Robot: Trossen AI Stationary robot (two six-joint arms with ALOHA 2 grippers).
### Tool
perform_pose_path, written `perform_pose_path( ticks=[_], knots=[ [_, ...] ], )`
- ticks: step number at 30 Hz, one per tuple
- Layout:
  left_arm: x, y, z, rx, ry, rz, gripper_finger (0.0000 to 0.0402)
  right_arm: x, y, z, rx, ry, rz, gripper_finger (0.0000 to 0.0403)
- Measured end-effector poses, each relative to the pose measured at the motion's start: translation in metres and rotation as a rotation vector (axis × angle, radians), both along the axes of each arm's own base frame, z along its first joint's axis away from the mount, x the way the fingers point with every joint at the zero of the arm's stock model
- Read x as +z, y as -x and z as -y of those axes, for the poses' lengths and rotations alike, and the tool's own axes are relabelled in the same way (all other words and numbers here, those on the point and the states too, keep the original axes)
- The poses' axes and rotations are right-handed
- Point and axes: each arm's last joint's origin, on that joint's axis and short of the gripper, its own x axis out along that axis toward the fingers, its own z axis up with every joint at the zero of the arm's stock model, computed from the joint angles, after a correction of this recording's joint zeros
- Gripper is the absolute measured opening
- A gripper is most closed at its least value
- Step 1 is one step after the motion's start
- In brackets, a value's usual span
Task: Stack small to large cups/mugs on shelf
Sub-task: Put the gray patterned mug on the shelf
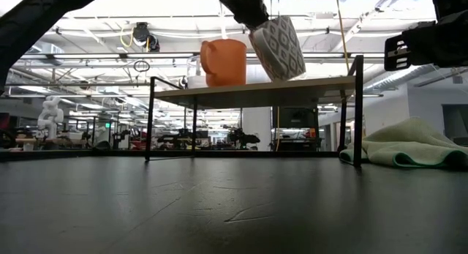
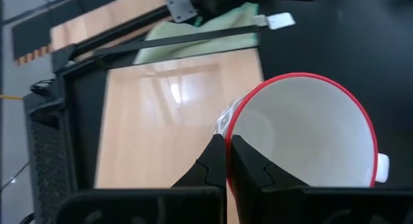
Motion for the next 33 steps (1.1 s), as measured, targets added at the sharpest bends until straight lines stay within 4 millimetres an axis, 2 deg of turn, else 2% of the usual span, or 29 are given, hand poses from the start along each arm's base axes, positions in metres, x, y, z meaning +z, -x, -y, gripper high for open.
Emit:
perform_pose_path(
  ticks=[12,25,33],
  knots=[
    [0.003,0.001,0.054,-0.085,-0.038,-0.083,0.0003,0.0,0.0,0.0,0.0,0.0,-0.001,0.0],
    [-0.001,0.005,0.1,-0.155,0.0,-0.192,0.0003,0.0,0.0,0.0,0.0,-0.008,-0.004,0.0],
    [-0.03,-0.001,0.132,-0.229,0.017,-0.27,0.0003,0.0,0.0,0.0,0.0,-0.008,-0.004,0.0]
  ],
)
